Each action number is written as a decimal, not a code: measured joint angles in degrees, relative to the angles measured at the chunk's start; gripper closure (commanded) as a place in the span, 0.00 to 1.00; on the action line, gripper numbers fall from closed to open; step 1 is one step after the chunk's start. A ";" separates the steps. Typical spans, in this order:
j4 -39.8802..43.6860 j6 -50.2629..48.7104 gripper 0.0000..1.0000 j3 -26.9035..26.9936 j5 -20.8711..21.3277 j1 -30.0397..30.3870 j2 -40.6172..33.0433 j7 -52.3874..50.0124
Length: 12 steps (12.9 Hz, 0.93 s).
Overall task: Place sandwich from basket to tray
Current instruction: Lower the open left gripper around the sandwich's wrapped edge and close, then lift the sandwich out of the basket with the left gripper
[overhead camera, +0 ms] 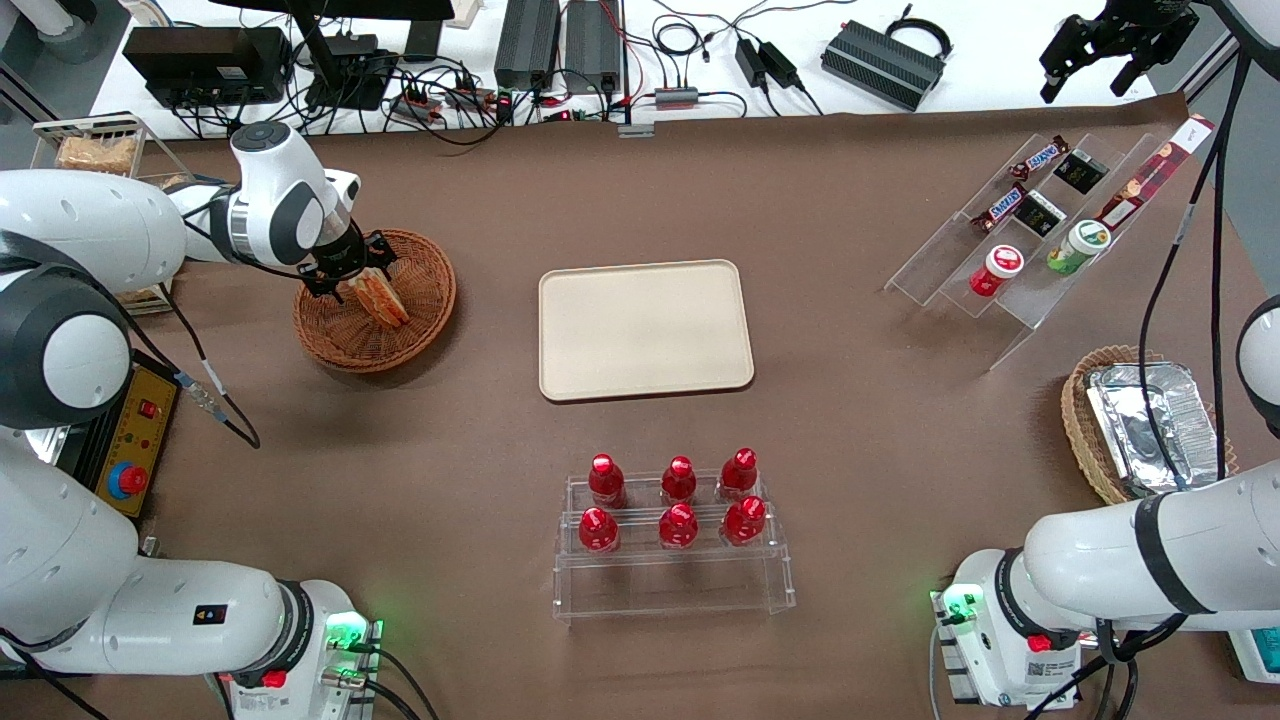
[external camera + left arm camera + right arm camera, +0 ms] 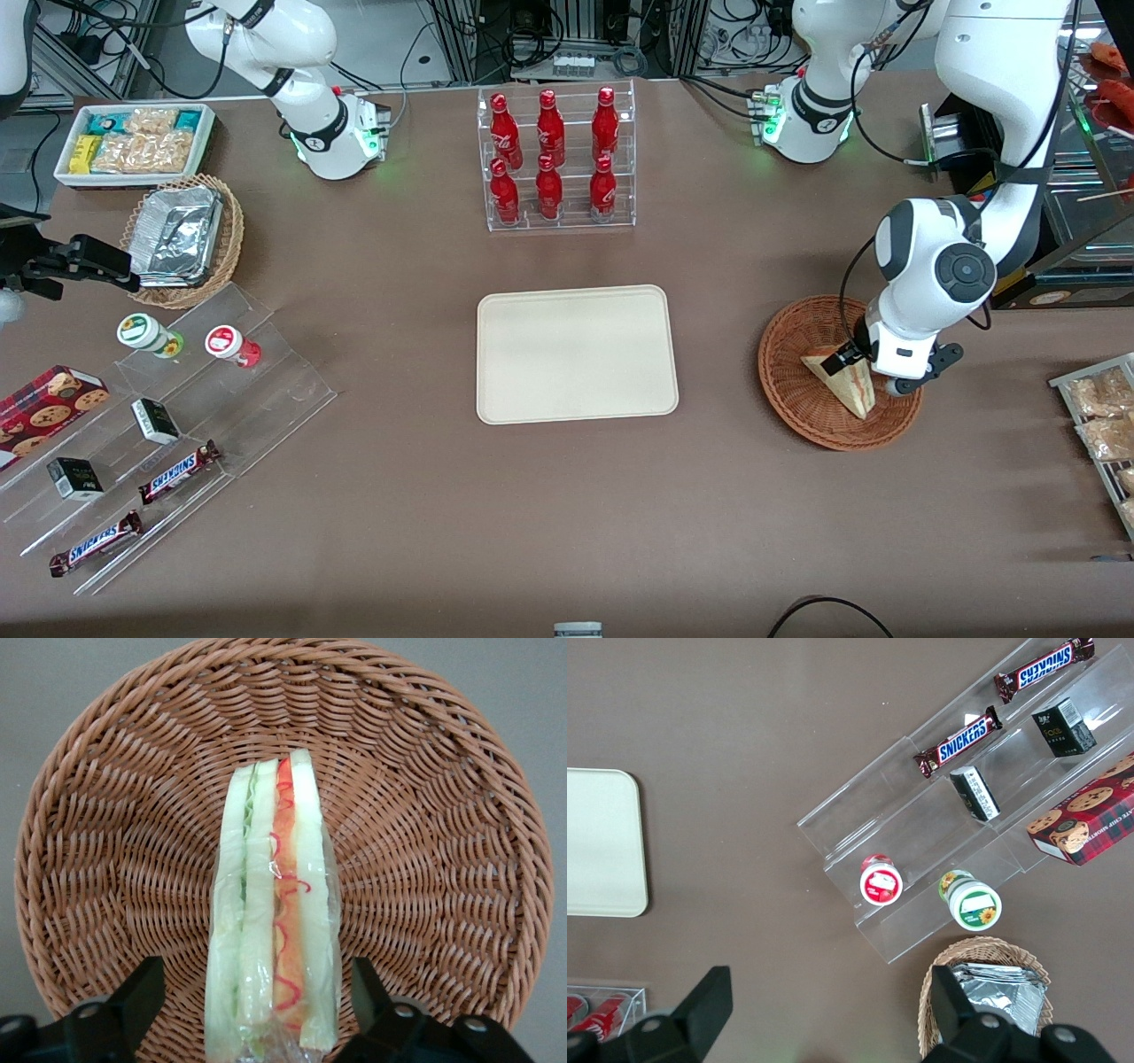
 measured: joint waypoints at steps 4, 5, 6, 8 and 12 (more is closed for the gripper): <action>0.02 0.02 1.00 0.00 0.01 0.00 -0.01 0.00; 0.08 0.02 1.00 0.00 0.01 -0.01 -0.05 0.00; 0.19 -0.01 1.00 -0.01 0.01 -0.02 -0.16 0.00; 1.26 -1.74 1.00 -0.04 0.04 -0.06 -0.76 0.00; 8.80 -16.02 1.00 -0.41 0.93 -0.24 -4.20 0.10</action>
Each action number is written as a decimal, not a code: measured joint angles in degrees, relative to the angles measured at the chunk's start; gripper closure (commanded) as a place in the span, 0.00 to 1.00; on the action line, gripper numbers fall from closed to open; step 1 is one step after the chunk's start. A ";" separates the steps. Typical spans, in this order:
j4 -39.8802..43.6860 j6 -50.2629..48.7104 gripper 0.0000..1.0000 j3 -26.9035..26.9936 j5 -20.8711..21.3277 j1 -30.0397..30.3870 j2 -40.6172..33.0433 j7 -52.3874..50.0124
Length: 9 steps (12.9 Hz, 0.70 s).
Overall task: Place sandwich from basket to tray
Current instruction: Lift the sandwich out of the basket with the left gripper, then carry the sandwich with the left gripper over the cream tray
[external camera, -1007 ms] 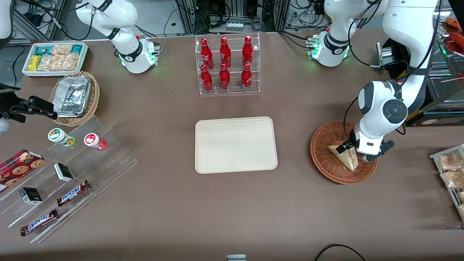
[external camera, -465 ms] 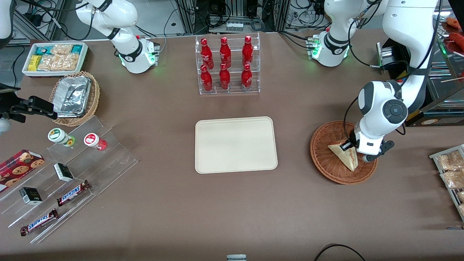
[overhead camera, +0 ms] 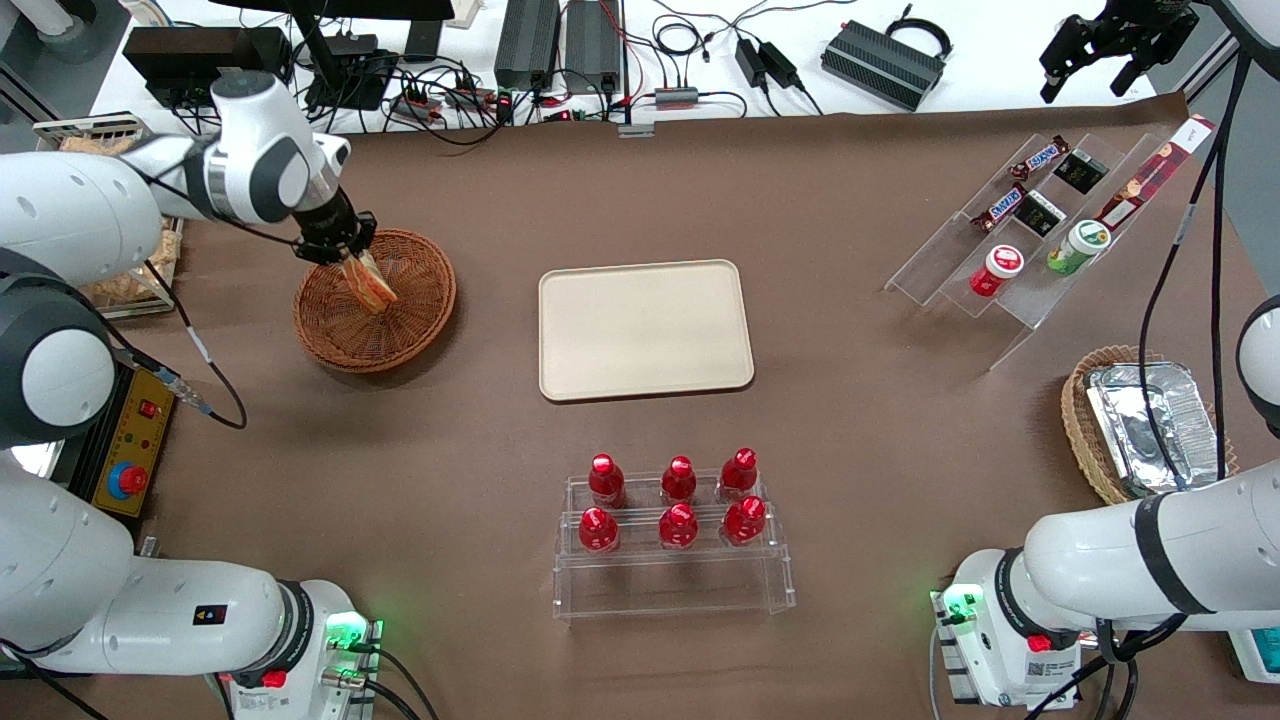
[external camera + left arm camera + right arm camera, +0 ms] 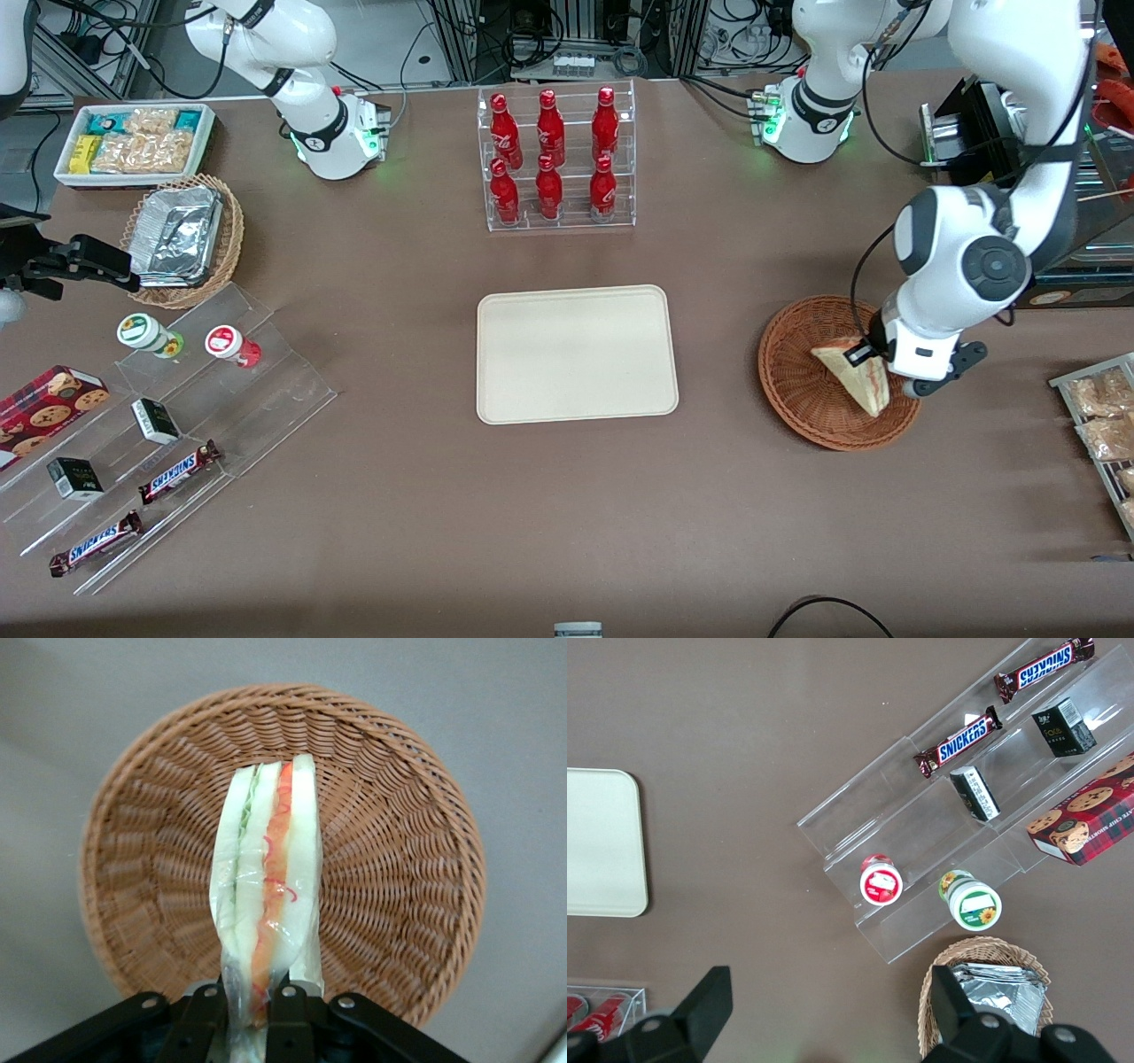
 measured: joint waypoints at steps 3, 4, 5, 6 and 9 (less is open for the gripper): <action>8.69 -11.54 1.00 -1.55 0.74 -0.33 -1.42 0.82; 11.20 -14.05 1.00 -2.32 0.75 -0.52 -1.44 1.08; 13.29 -15.96 1.00 -3.46 0.75 -0.67 -1.41 1.16; 14.83 -17.27 1.00 -4.91 0.75 -0.76 -1.37 1.16; 18.25 -19.03 1.00 -9.95 0.75 -0.97 -1.22 0.91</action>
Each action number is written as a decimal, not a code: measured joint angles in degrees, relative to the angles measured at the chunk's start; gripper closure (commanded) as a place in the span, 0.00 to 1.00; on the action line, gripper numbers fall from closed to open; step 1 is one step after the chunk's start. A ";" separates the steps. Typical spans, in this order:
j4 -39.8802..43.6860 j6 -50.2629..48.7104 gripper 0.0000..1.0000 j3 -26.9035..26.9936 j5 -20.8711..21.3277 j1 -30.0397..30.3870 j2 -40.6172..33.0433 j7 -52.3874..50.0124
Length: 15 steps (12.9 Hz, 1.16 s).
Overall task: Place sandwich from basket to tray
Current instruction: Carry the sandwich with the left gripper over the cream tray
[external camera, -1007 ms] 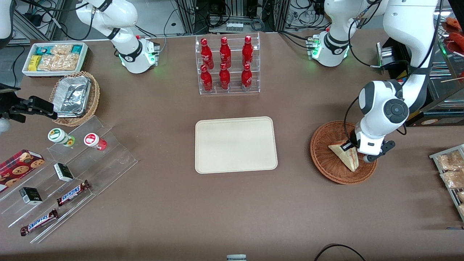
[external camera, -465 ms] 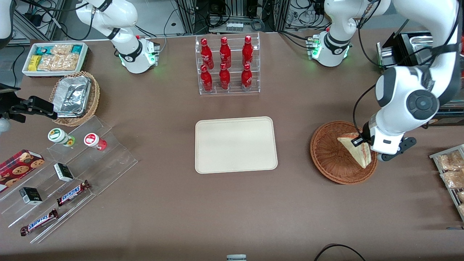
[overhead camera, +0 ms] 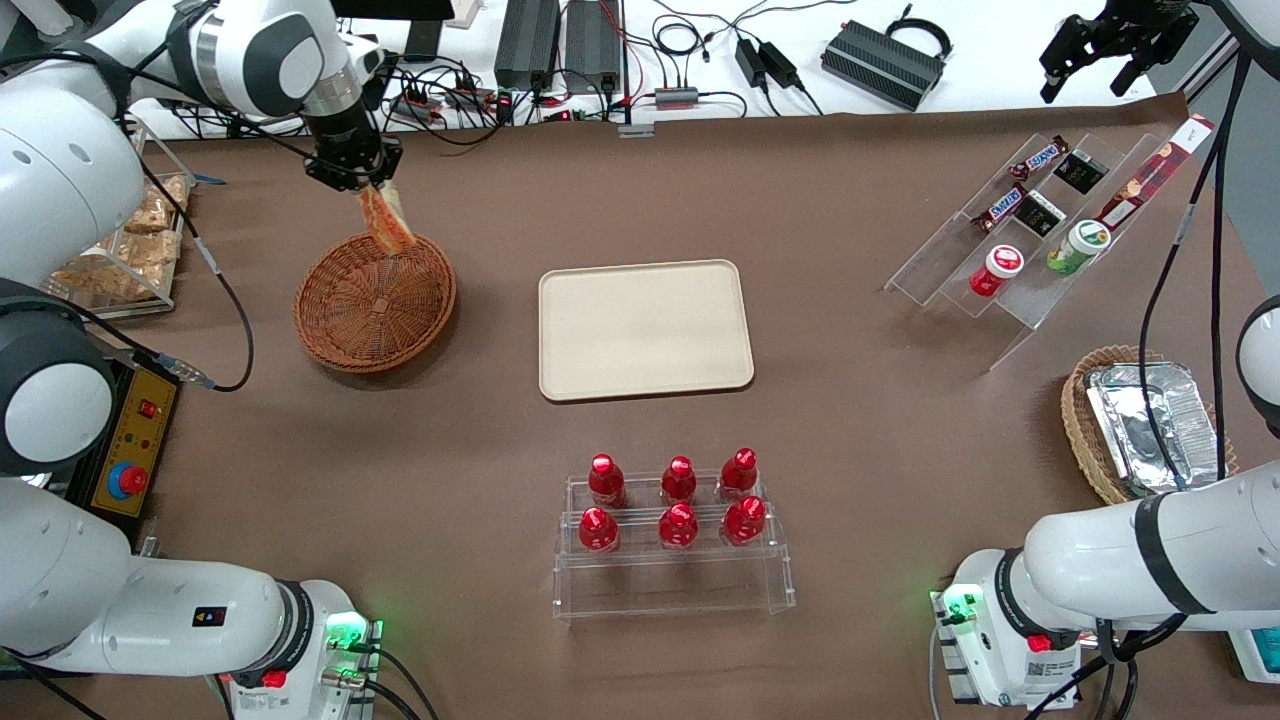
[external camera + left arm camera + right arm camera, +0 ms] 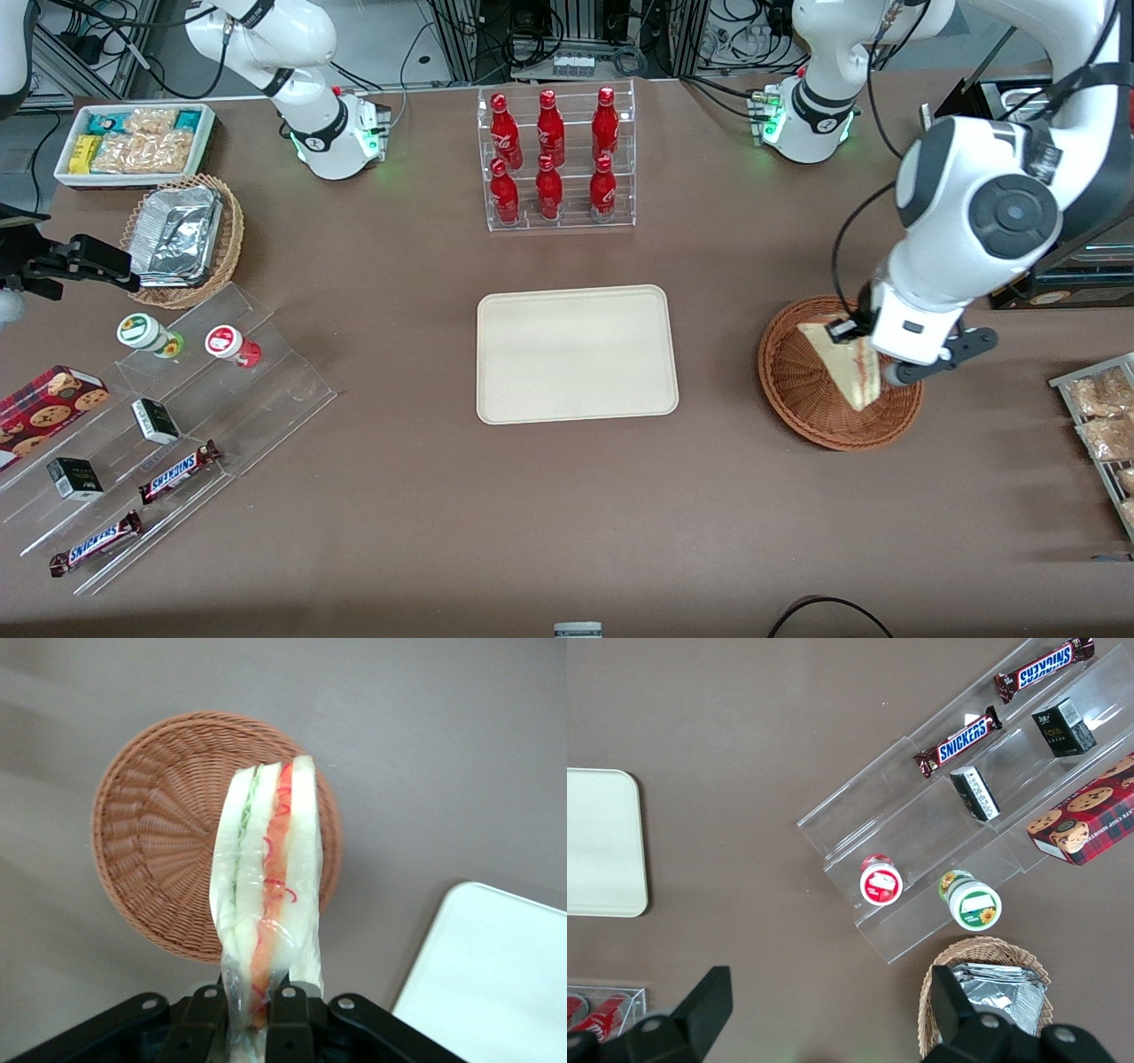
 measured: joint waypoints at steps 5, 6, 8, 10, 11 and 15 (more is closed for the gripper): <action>4.21 -0.16 1.00 -9.00 0.00 -1.16 2.49 -1.22; 5.53 -0.16 1.00 -9.70 0.01 -2.49 3.88 -2.67; 8.01 -0.14 1.00 -10.02 0.06 -6.43 7.27 -5.27; 9.85 -0.07 1.00 -10.12 1.56 -10.62 10.77 -7.90; 10.83 -0.04 1.00 -10.14 2.13 -12.41 12.46 -9.07; 15.97 2.21 1.00 -10.17 5.49 -18.26 19.83 -12.73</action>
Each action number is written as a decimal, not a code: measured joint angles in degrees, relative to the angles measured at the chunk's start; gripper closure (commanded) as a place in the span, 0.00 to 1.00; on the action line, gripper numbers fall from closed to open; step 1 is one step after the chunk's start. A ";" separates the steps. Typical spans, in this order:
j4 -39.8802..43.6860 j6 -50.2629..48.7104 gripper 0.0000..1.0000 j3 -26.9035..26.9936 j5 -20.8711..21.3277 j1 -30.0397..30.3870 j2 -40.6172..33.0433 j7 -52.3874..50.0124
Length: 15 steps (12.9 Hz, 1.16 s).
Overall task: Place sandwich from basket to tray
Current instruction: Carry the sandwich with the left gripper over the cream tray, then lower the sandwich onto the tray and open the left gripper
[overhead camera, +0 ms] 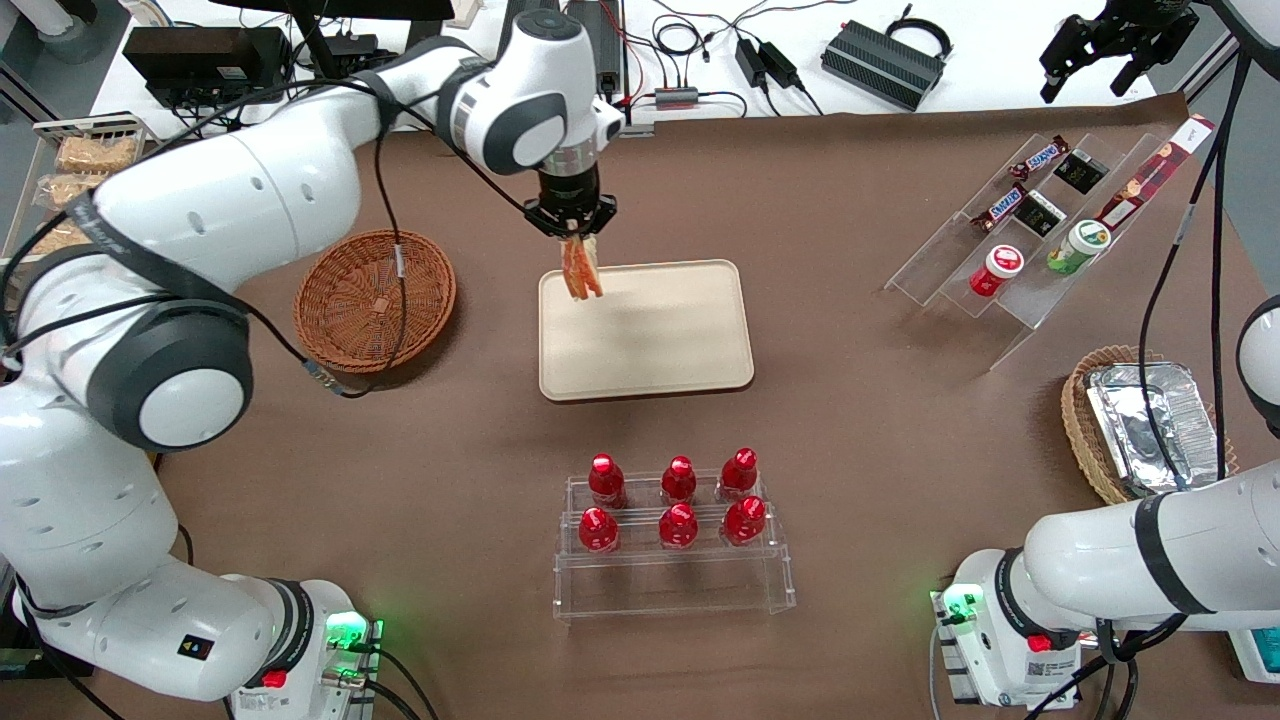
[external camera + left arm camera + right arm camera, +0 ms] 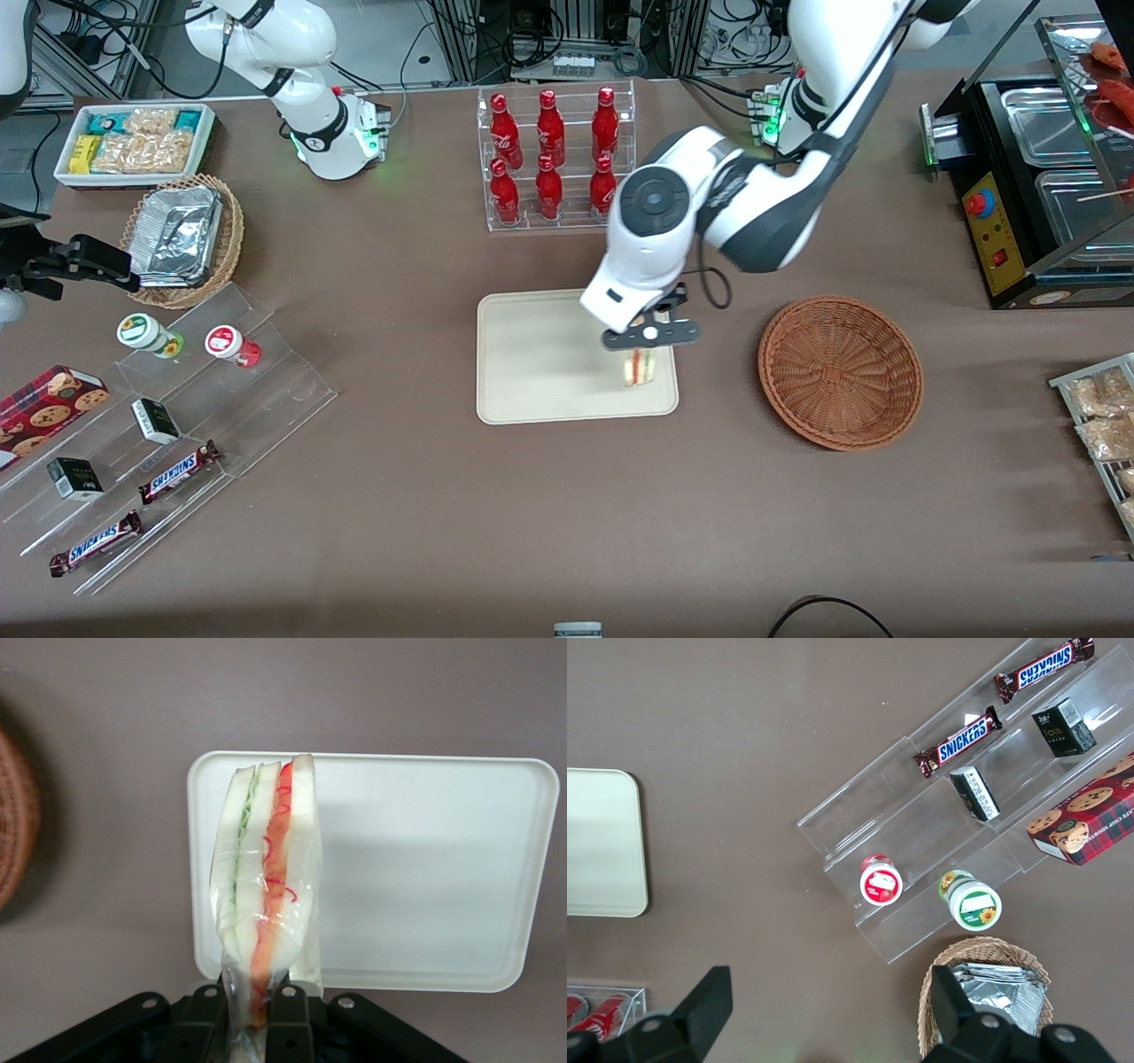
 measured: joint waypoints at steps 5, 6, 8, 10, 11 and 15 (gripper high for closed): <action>1.50 4.81 1.00 0.03 7.37 -6.25 7.68 -6.00; 1.61 5.64 1.00 0.03 8.83 -7.13 9.19 -7.09; 1.96 7.22 1.00 0.05 9.99 -8.35 11.47 -8.03; 2.10 8.20 1.00 0.06 11.10 -9.12 12.99 -8.28; 2.13 8.34 1.00 0.07 11.68 -9.39 13.67 -8.76; 2.19 8.62 0.83 0.14 11.98 -9.72 15.53 -9.32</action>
